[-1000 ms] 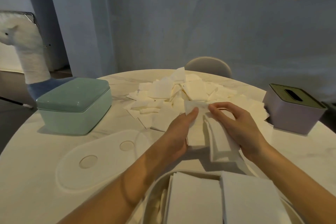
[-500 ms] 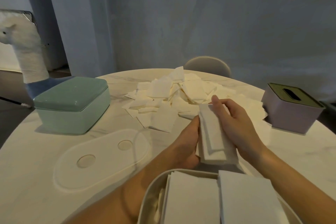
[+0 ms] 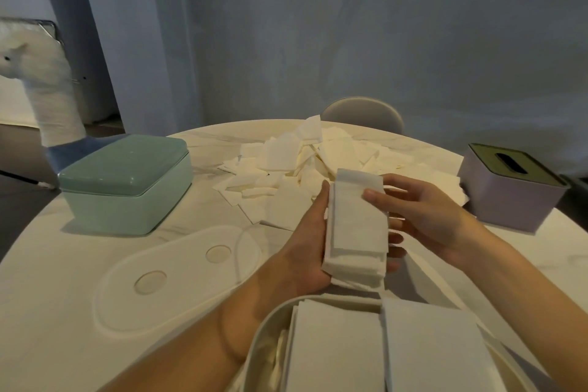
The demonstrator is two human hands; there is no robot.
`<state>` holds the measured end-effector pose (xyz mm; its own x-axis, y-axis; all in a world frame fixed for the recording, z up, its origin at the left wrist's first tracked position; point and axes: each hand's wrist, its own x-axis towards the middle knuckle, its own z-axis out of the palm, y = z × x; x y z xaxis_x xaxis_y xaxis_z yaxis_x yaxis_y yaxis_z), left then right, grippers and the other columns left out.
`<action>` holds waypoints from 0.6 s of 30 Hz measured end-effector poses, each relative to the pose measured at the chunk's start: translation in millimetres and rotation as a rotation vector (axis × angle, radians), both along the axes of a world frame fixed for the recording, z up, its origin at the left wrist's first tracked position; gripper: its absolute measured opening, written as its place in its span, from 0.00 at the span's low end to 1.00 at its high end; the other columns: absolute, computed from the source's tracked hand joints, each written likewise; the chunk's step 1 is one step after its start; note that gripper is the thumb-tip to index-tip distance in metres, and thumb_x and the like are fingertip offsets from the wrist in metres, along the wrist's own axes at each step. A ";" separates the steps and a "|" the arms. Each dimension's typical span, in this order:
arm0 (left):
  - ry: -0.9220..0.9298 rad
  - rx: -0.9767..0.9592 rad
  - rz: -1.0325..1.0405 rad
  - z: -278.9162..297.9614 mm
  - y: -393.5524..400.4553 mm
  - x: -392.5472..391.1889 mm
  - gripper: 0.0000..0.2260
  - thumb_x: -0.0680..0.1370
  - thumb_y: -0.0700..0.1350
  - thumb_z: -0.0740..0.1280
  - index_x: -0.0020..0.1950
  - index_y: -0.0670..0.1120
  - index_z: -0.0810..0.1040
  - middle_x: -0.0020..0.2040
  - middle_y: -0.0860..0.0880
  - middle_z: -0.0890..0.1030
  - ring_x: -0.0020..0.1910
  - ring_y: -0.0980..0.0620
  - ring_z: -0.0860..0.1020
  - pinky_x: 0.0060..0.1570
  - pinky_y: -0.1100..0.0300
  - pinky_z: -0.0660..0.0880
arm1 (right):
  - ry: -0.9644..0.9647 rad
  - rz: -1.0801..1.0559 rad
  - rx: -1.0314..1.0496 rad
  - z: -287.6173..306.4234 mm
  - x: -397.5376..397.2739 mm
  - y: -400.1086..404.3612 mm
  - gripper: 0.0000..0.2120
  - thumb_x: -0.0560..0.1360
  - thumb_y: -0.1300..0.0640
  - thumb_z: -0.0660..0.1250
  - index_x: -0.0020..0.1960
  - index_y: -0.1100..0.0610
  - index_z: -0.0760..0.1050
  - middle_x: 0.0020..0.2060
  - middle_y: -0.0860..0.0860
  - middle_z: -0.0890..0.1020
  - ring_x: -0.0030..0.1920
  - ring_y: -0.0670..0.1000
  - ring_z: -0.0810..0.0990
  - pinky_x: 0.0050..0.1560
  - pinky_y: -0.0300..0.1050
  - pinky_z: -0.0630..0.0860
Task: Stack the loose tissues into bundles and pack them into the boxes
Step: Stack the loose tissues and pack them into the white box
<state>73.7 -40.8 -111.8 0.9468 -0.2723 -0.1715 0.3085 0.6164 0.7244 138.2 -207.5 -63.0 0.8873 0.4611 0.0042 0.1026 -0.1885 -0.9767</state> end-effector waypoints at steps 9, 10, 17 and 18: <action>-0.039 0.134 0.011 3.3 -0.9 -2.1 0.28 0.80 0.70 0.49 0.61 0.51 0.76 0.45 0.45 0.87 0.42 0.48 0.86 0.44 0.51 0.84 | -0.479 -0.230 -0.224 -13.0 1.1 4.4 0.07 0.75 0.43 0.70 0.51 0.43 0.80 0.49 0.38 0.83 0.50 0.44 0.80 0.44 0.34 0.72; -0.046 0.142 0.009 3.1 -1.0 -2.4 0.29 0.80 0.70 0.49 0.64 0.51 0.75 0.49 0.44 0.86 0.45 0.47 0.86 0.46 0.50 0.84 | -0.529 -0.251 -0.220 -14.0 2.1 4.3 0.08 0.76 0.44 0.70 0.53 0.43 0.81 0.49 0.39 0.83 0.50 0.44 0.80 0.44 0.32 0.72; 0.004 0.106 -0.004 -4.7 5.6 -0.3 0.30 0.80 0.69 0.50 0.68 0.50 0.75 0.60 0.43 0.83 0.54 0.45 0.83 0.55 0.46 0.81 | -0.553 -0.349 0.019 -1.2 -1.0 -0.6 0.09 0.78 0.51 0.69 0.57 0.49 0.83 0.51 0.44 0.85 0.49 0.45 0.83 0.49 0.37 0.82; 0.012 0.085 -0.014 -5.3 7.1 1.1 0.29 0.80 0.69 0.49 0.66 0.50 0.75 0.58 0.43 0.82 0.52 0.46 0.83 0.54 0.47 0.82 | -0.433 -0.329 0.127 3.7 -2.3 -0.9 0.10 0.78 0.51 0.69 0.57 0.50 0.83 0.51 0.45 0.86 0.49 0.46 0.84 0.50 0.40 0.83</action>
<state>74.8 -33.7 -117.1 0.9408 -0.2695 -0.2055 0.3254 0.5488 0.7701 135.9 -208.4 -59.2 0.8891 0.1321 0.4383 0.4556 -0.1617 -0.8754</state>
